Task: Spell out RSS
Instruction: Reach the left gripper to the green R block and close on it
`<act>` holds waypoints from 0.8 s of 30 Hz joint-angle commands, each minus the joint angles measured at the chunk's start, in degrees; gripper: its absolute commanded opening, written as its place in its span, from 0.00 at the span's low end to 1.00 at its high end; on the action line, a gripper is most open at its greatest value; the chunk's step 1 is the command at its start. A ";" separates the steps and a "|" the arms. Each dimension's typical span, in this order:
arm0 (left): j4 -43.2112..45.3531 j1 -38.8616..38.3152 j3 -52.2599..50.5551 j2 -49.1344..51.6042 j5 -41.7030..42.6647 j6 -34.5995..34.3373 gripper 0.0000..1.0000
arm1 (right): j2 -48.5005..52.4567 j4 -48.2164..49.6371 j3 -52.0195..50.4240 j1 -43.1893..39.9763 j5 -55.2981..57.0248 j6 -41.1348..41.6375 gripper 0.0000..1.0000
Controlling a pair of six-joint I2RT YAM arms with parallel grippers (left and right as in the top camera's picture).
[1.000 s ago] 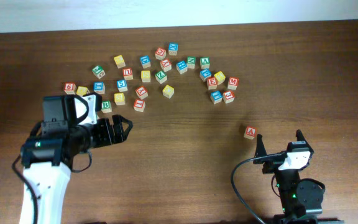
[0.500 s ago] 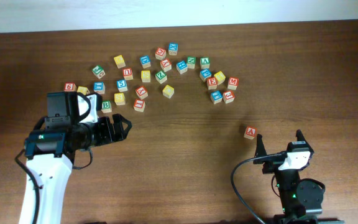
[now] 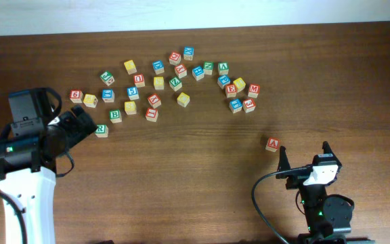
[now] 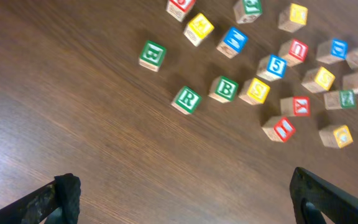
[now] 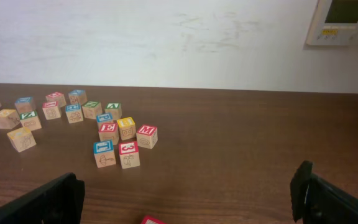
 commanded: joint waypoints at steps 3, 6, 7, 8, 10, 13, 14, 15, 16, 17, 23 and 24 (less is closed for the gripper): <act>2.93 0.15 0.50 4.87 -6.43 -1.38 0.99 | -0.37 -0.11 -0.46 0.22 0.68 0.31 0.98; 4.35 0.11 0.52 11.17 -4.74 -1.36 0.99 | -0.37 -0.11 -0.46 0.22 0.68 0.31 0.98; 4.83 0.11 0.52 14.03 -1.53 -0.44 0.99 | -0.37 -0.11 -0.46 0.22 0.68 0.31 0.98; 5.33 0.11 0.52 16.11 1.11 1.40 0.99 | -0.37 -0.11 -0.46 0.22 0.68 0.31 0.98; 6.67 0.11 0.52 20.13 5.35 6.45 0.99 | -0.37 -0.11 -0.46 0.22 0.66 0.31 0.98; 7.91 0.11 0.52 25.42 8.07 9.20 0.99 | -0.37 -0.11 -0.46 0.22 0.68 0.31 0.98; 8.33 0.11 0.52 26.73 7.98 9.25 1.00 | -0.37 -0.11 -0.46 0.22 0.68 0.31 0.98; 8.98 0.11 0.52 27.58 7.96 10.29 0.94 | -0.37 -0.13 -0.46 0.22 0.68 0.31 0.98; 10.19 0.09 0.52 28.63 7.98 12.22 0.85 | -0.37 -0.11 -0.46 0.22 0.68 0.31 0.98; 11.08 -0.04 0.52 30.21 7.93 14.84 0.83 | -0.37 -0.11 -0.46 0.22 0.68 0.31 0.98; 17.35 -0.04 0.52 36.35 7.34 20.65 0.75 | -0.37 -0.11 -0.46 0.22 0.68 0.31 0.98; 19.56 -0.04 0.52 37.29 7.30 20.90 0.74 | -0.37 -0.13 -0.46 0.22 0.68 0.31 0.98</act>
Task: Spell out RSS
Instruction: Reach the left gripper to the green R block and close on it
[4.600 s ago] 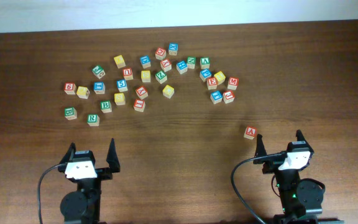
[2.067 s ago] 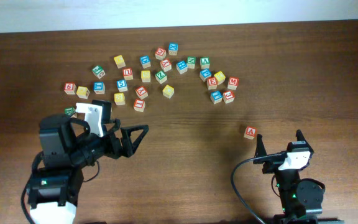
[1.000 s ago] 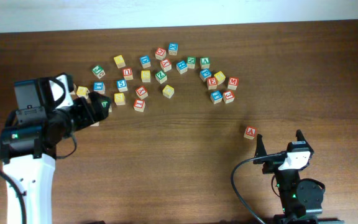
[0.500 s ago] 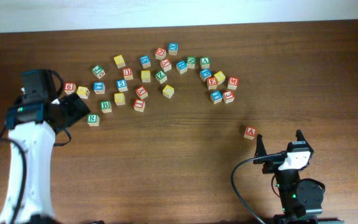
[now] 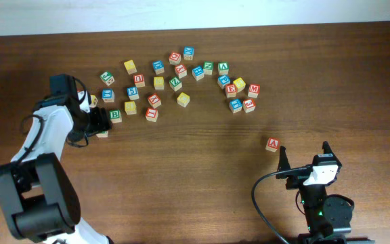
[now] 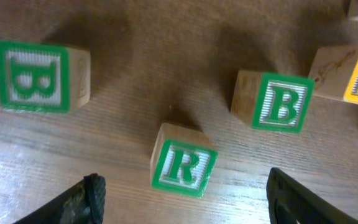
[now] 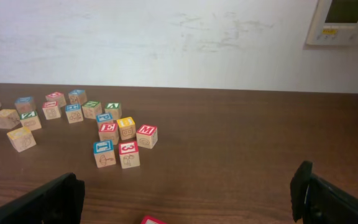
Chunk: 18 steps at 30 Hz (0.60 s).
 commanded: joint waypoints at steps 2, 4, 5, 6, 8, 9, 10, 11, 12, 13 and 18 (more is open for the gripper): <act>4.83 -0.02 0.48 3.21 0.48 4.15 0.75 | -0.37 -0.13 -0.46 0.22 0.68 0.28 0.98; 4.66 -0.11 0.48 3.41 0.46 7.23 0.75 | -0.37 -0.13 -0.46 0.22 0.68 0.28 0.98; 4.68 -0.13 0.48 3.50 0.48 8.31 0.75 | -0.37 -0.13 -0.46 0.22 0.68 0.28 0.98; 4.83 -0.13 0.48 3.52 0.48 9.38 0.73 | -0.37 -0.13 -0.46 0.22 0.68 0.28 0.98; 5.27 -0.13 0.48 3.52 0.48 10.34 0.62 | -0.37 -0.13 -0.46 0.22 0.68 0.28 0.98; 5.64 -0.13 0.48 3.69 0.46 10.34 0.52 | -0.37 -0.13 -0.46 0.22 0.68 0.28 0.98; 5.68 -0.13 0.48 4.20 0.46 10.36 0.56 | -0.37 -0.13 -0.46 0.22 0.68 0.28 0.98; 5.68 -0.13 0.48 4.61 0.46 10.36 0.57 | -0.37 -0.13 -0.46 0.22 0.68 0.28 0.98; 5.70 -0.13 0.48 5.35 0.48 10.36 0.57 | -0.37 -0.13 -0.46 0.22 0.68 0.28 0.98; 5.70 -0.13 0.48 6.49 0.48 10.36 0.57 | -0.37 -0.15 -0.46 0.22 0.68 0.28 0.98; 5.79 -0.13 0.50 7.26 0.48 10.36 0.49 | -0.37 -0.15 -0.46 0.22 0.68 0.28 0.98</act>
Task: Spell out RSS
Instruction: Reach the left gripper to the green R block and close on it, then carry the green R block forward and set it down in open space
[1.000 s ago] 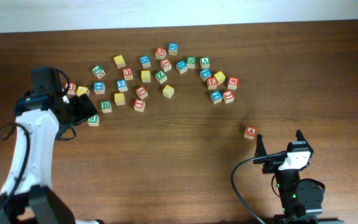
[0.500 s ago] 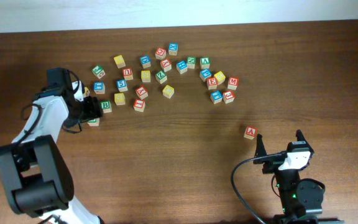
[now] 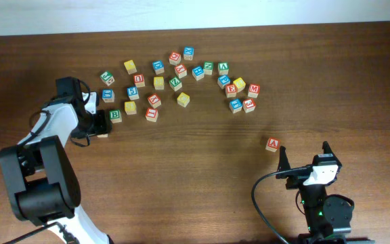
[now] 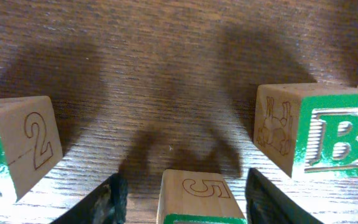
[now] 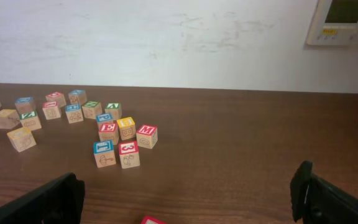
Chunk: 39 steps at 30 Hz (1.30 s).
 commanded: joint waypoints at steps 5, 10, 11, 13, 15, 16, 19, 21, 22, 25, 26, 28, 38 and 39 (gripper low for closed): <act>0.11 -0.09 0.46 0.48 0.66 0.17 0.37 | -0.37 -0.13 -0.46 0.22 0.68 0.26 0.98; -2.10 -0.09 2.10 0.46 4.46 -1.51 0.28 | -0.37 -0.13 -0.46 0.22 0.68 0.26 0.98; -2.36 -0.09 2.45 0.46 5.90 -1.51 0.27 | -0.37 -0.15 -0.46 0.22 0.68 0.26 0.98; -2.93 -0.09 2.62 0.46 6.23 -1.51 0.24 | -0.37 -0.13 -0.46 0.22 0.68 0.26 0.98; -4.20 -0.09 3.17 0.46 6.58 -1.51 0.24 | -0.37 -0.15 -0.46 0.22 0.68 0.26 0.98; -5.51 -0.09 3.98 0.46 7.89 -1.51 0.24 | -0.37 -0.13 -0.46 0.22 0.68 0.26 0.98; -11.50 -0.09 7.58 0.46 18.88 -1.51 0.22 | -0.37 -0.13 -0.46 0.22 0.66 0.26 0.98; -15.74 -0.09 9.03 0.46 34.88 -1.51 0.21 | -0.37 -0.13 -0.46 0.22 0.68 0.26 0.98; -17.62 -0.20 9.03 0.46 41.48 -1.49 0.20 | -0.37 -0.13 -0.46 0.22 0.68 0.26 0.98; -20.17 -3.98 8.90 0.48 44.09 -1.51 0.20 | -0.37 -0.15 -0.46 0.22 0.68 0.26 0.98; -20.20 -5.51 8.90 0.48 44.11 -1.53 0.20 | -0.37 -0.15 -0.46 0.22 0.68 0.26 0.98; -19.65 -11.58 8.90 0.48 41.38 -3.85 0.20 | -0.37 -0.13 -0.46 0.22 0.68 0.26 0.98; -14.51 -38.97 8.17 0.48 -13.81 -37.62 0.20 | -0.37 -0.13 -0.46 0.22 0.68 0.26 0.98; -14.38 -40.59 8.04 0.50 -15.08 -37.62 0.20 | -0.37 -0.15 -0.46 0.22 0.68 0.26 0.98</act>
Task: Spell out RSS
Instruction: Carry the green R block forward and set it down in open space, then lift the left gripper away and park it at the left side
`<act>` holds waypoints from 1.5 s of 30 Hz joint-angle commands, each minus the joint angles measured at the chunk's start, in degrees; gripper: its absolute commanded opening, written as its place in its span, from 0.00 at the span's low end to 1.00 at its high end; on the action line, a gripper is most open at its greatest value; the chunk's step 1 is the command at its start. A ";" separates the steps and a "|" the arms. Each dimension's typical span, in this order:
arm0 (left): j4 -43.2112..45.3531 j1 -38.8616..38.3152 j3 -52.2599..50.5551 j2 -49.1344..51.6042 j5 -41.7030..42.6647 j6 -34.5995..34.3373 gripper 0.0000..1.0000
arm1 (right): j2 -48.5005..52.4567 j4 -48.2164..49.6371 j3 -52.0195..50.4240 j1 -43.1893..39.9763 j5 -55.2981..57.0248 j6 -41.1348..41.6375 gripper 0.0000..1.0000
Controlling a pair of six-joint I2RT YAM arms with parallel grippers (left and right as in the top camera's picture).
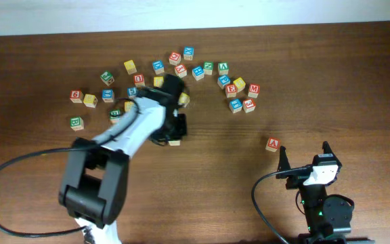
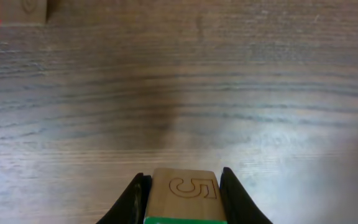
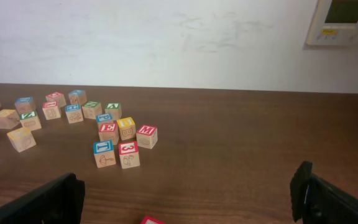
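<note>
My left gripper [image 1: 174,133] is shut on the green R block [image 1: 175,141], just below the scatter of letter blocks [image 1: 181,74] at mid-table. In the left wrist view the R block [image 2: 184,194] shows its wooden side carved with a 5, and both fingers [image 2: 137,198] press against it close above the wood. My right gripper [image 1: 303,160] rests open near the front right, and the right wrist view shows the right gripper [image 3: 188,200] with nothing between its fingers.
A red A block [image 1: 272,144] lies alone just ahead of the right gripper, its edge showing as a red block [image 3: 153,220]. A green block [image 1: 76,123] sits apart at the far left. My left arm [image 1: 124,135] crosses the cluster's left part.
My left gripper was open around the R block at the cluster's left end. It is now shut on the block and stands to the right, below the cluster's middle. The right arm has not moved.
The left gripper first hung open well above the left blocks, then was low over the R block, then straddled it. Now it holds the R block at mid-table. The right gripper stayed open and still throughout.
</note>
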 commanded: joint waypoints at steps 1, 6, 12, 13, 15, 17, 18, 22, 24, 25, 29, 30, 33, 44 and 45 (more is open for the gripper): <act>0.48 -4.66 -0.20 0.33 -13.05 -6.29 0.20 | -0.37 -0.13 -0.46 0.22 0.68 0.26 0.98; 0.39 -6.34 -0.96 2.01 -13.49 -7.52 0.22 | -0.37 -0.13 -0.46 0.22 0.68 0.26 0.98; 2.10 -6.21 -0.96 4.37 -5.05 -7.52 0.26 | -0.37 -0.13 -0.46 0.22 0.68 0.26 0.98; 2.14 -6.19 -0.96 4.37 -5.05 -7.52 0.27 | -0.37 -0.15 -0.46 0.22 0.68 0.26 0.98; 2.62 -6.14 -0.96 4.37 -5.05 -7.52 0.29 | -0.37 -0.13 -0.46 0.22 0.68 0.26 0.98; 2.73 -6.14 -0.96 4.37 -4.37 -7.52 0.31 | -0.37 -0.15 -0.46 0.22 0.68 0.26 0.98; 2.69 -6.14 -0.96 4.37 -4.15 -7.52 0.31 | -0.37 -0.13 -0.46 0.22 0.68 0.26 0.98; 2.78 -6.14 -0.96 4.37 -4.15 -7.52 0.29 | -0.37 -0.15 -0.46 0.22 0.68 0.26 0.98; 2.82 -6.14 -0.96 4.37 -4.39 -7.52 0.27 | -0.37 -0.15 -0.46 0.22 0.68 0.26 0.98; 2.91 -6.08 -0.96 4.37 -4.39 -7.52 0.28 | -0.37 -0.13 -0.46 0.22 0.68 0.26 0.98; 3.28 -6.03 -0.94 4.37 -4.39 -7.50 0.69 | -0.37 -0.13 -0.46 0.22 0.66 0.26 0.98; 3.41 -6.03 -0.90 4.37 -4.37 -7.48 0.70 | -0.37 -0.15 -0.46 0.22 0.68 0.26 0.99; 2.47 -6.03 1.25 4.24 -4.37 -7.43 0.75 | -0.37 -0.13 -0.46 0.22 0.68 0.24 0.98; -17.38 9.49 33.31 2.69 -4.39 3.76 0.99 | -0.37 -0.15 -0.46 0.22 0.68 0.26 0.98; -18.56 12.11 33.31 2.71 -4.39 3.76 0.99 | -0.37 -0.13 -0.46 0.22 0.68 0.26 0.98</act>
